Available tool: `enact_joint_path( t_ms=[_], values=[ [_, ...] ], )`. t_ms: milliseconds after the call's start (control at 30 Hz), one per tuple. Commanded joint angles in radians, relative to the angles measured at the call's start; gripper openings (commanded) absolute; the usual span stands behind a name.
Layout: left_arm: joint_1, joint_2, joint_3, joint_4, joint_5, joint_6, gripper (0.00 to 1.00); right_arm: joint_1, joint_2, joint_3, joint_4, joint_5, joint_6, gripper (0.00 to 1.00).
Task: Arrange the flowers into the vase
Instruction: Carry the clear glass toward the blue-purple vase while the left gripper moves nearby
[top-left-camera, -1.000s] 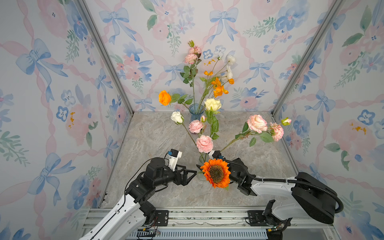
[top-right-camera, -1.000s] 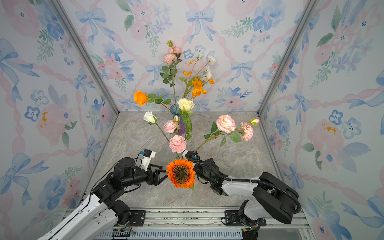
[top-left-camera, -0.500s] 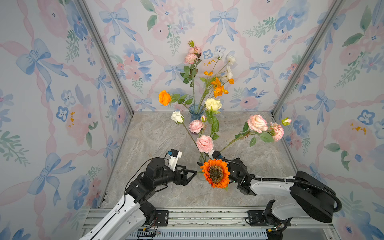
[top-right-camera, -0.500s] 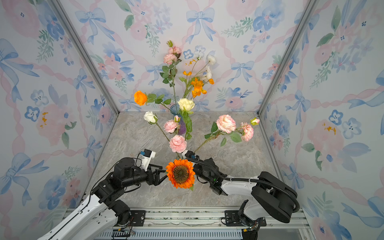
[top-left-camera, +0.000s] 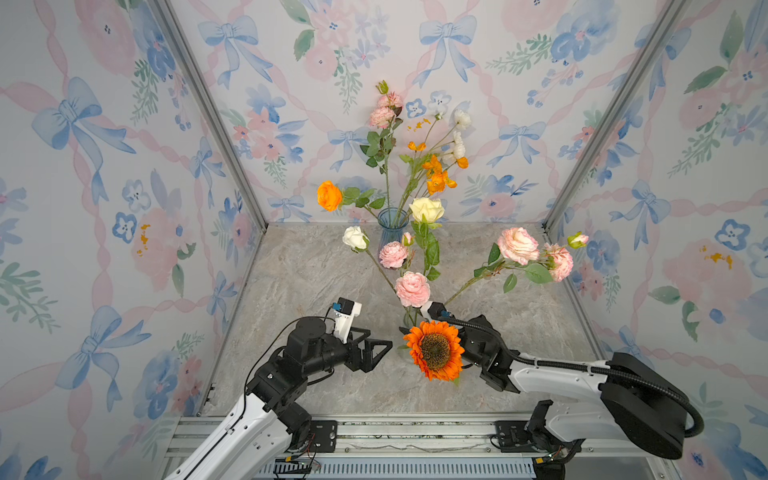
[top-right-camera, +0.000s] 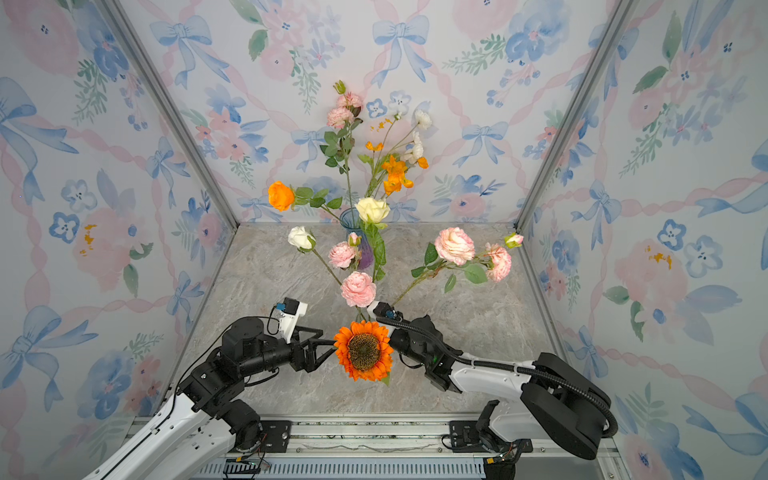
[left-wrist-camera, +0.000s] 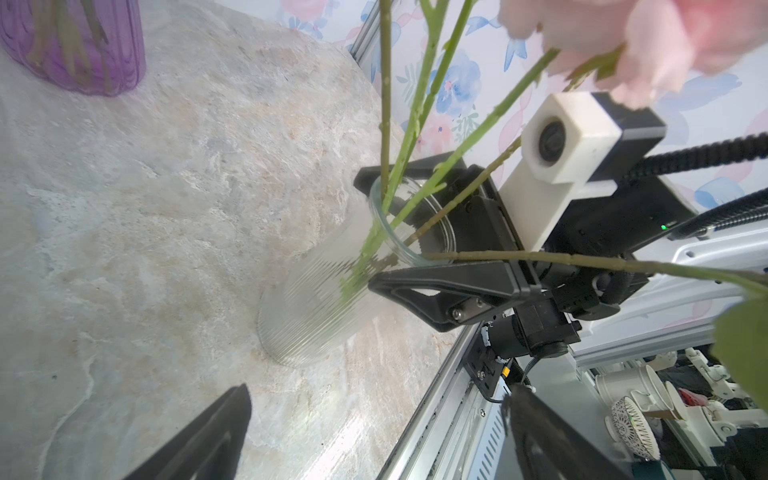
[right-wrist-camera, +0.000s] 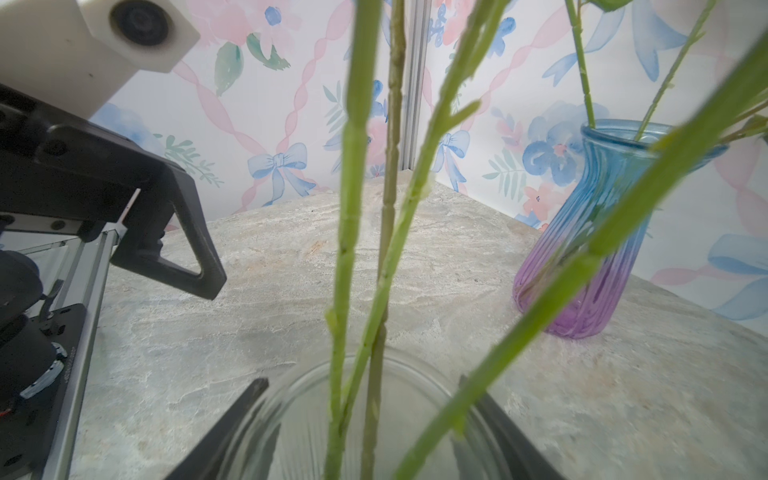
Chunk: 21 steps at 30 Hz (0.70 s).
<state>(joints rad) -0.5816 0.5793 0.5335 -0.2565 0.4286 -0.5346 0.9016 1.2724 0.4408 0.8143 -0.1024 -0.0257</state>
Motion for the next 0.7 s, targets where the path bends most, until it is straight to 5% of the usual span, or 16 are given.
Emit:
enact_joint_path(
  t_ms=[0,367,667],
  values=[
    [0.006,0.014,0.092,0.025,-0.046,0.103,0.98,-0.023,-0.12,0.01,-0.035,-0.043,0.0,0.16],
    [0.005,0.261,0.294,0.034,-0.025,0.251,0.98,-0.095,-0.556,-0.053,-0.412,0.07,-0.068,0.19],
    [-0.008,0.465,0.461,0.1,0.036,0.311,0.98,-0.324,-0.719,-0.02,-0.611,0.106,-0.079,0.2]
  ],
)
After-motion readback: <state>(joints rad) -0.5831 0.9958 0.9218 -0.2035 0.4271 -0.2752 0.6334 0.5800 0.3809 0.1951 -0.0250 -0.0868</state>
